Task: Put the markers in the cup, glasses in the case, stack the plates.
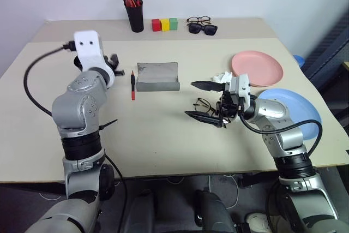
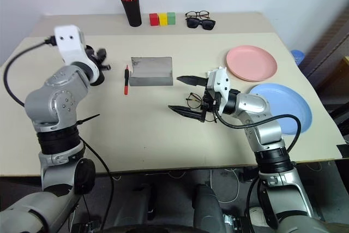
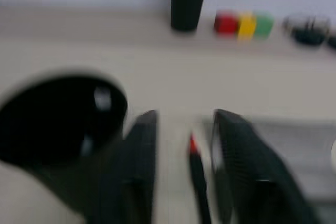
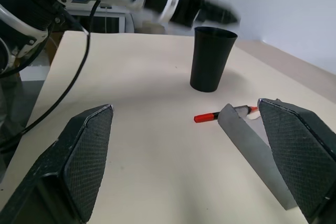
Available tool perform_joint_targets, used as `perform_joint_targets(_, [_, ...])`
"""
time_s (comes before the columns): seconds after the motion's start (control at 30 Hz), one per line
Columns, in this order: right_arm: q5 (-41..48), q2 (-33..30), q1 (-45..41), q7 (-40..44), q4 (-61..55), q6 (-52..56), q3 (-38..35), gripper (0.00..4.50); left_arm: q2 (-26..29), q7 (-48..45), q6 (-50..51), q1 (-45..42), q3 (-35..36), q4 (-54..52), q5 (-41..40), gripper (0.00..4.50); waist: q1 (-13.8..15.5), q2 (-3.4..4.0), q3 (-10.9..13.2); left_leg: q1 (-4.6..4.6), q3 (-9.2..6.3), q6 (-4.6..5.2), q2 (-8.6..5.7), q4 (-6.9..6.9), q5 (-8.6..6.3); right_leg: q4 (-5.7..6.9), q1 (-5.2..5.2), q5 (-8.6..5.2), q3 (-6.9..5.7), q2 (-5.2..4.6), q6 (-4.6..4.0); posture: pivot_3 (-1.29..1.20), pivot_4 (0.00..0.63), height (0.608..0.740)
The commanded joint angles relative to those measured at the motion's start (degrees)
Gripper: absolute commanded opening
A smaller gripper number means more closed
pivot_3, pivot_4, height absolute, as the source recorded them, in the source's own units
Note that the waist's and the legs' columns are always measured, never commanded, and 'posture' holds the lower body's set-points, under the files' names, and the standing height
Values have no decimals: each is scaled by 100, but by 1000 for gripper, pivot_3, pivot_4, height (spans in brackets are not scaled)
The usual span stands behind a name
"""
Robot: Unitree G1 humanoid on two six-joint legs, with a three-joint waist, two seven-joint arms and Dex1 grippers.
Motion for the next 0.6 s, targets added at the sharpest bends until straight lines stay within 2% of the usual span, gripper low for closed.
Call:
perform_joint_targets(0.03, [47, 36, -18, -47, -189, -50, -83, 4500, 51, 50, 203, -206, -49, 377, 81, 3454, -1, -2, 1, 0, 0, 0, 0, 0, 0, 0, -1, 0, 0, 0, 0, 0, 150, 740])
perform_joint_targets(0.07, [46, 31, -14, -48, -184, -51, -95, 4500, 113, -63, 199, -241, -170, 540, 91, 3900, -1, -2, 1, 0, 0, 0, 0, 0, 0, 0, -1, 0, 0, 0, 0, 0, 150, 740])
perform_joint_targets(0.2, [51, 2, 37, -59, -189, -71, -137, 4500, 354, -517, 310, -402, -525, 1080, 29, 3900, 2, -2, 1, 0, 0, 0, 0, -1, 0, 1, -1, 0, -1, 0, 0, 0, 150, 740])
perform_joint_targets(0.5, [44, -30, 185, -174, -309, -70, -174, 4500, 420, -464, 90, -608, -754, 1951, 336, 3900, -8, -1, 1, 1, 0, 0, 0, -5, 0, 3, -4, 1, -1, 0, 1, 0, 150, 740])
perform_joint_targets(0.6, [53, -41, 228, -231, -381, -40, -178, 4500, 389, -445, 49, -585, -761, 1945, 387, 3007, -5, -2, 1, 0, 0, 0, 0, -5, 0, 2, -4, 10, 0, 0, 18, 0, 150, 740])
